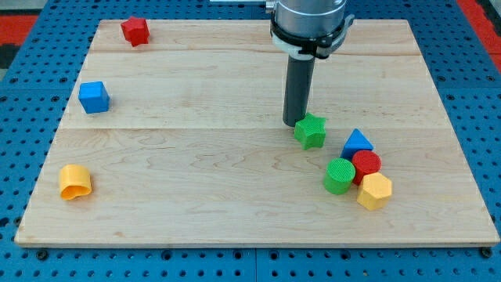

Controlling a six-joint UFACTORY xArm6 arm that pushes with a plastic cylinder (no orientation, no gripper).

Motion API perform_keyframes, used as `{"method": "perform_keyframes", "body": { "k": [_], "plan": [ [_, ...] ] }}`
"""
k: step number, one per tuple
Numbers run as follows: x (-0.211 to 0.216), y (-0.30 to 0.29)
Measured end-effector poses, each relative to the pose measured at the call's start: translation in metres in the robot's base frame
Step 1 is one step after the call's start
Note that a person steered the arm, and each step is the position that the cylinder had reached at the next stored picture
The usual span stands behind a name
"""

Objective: Move the yellow heart to the left side of the green star

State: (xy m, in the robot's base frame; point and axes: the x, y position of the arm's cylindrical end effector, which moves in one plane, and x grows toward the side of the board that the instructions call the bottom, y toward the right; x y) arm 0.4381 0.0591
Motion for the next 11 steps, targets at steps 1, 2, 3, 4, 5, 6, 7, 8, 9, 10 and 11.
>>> {"method": "perform_keyframes", "body": {
  "k": [1,2,3,4,5,6,7,8,9,10,11],
  "plan": [
    [0.043,0.024],
    [0.022,-0.034],
    [0.025,-0.118],
    [0.030,-0.202],
    [0.008,-0.293],
    [0.093,-0.357],
    [0.105,-0.358],
    [0.128,-0.248],
    [0.118,-0.231],
    [0.125,-0.322],
    [0.100,-0.318]
  ]
}}
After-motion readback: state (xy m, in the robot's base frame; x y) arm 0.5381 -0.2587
